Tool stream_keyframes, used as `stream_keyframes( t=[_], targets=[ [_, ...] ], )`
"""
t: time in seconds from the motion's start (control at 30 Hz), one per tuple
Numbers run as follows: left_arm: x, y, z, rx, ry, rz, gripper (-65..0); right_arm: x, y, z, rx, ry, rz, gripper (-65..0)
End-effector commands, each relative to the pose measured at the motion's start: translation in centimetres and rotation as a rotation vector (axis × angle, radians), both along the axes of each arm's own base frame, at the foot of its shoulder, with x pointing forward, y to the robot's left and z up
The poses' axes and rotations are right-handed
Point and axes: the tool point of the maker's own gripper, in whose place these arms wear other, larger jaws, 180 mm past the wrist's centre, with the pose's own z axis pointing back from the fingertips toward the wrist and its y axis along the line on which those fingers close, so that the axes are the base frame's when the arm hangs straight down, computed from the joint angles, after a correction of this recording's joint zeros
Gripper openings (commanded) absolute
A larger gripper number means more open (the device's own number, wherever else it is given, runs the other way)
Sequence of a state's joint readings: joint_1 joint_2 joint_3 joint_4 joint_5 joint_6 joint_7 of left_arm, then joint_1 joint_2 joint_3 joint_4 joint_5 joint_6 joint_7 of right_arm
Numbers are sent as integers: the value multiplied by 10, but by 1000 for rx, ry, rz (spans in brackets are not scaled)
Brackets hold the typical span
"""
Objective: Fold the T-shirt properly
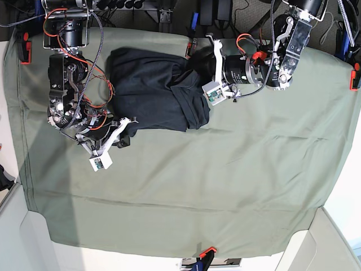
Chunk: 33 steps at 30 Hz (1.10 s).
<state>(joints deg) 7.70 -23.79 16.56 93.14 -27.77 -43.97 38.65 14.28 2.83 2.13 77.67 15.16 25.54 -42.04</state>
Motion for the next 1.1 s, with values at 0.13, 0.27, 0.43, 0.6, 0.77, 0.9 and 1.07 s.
stream_keyframes(
  t=[0.13,0.27,0.43,0.6,0.77,0.9,1.07],
  targets=[
    [44,26,6,120,-81,68,-597,13,3,18,18,-60,9,-650],
    [58,28,15,126,-118,70,-597,12,3,17,16,-56,11,-650],
    [68,39,17,152,-130,76,-596,12,4,17,13,-57,13,-650],
    [59,56,12,178,-88,78,-596,2,15,6,-7,-18,62,-650],
    [55,68,9,209,-80,76,-596,-33,38,-20,-33,57,177,-650],
    [62,77,15,214,-109,82,-596,-69,53,-37,1,115,211,-650],
    [79,77,27,213,-184,82,-597,-102,59,-33,31,113,217,-650]
  ],
)
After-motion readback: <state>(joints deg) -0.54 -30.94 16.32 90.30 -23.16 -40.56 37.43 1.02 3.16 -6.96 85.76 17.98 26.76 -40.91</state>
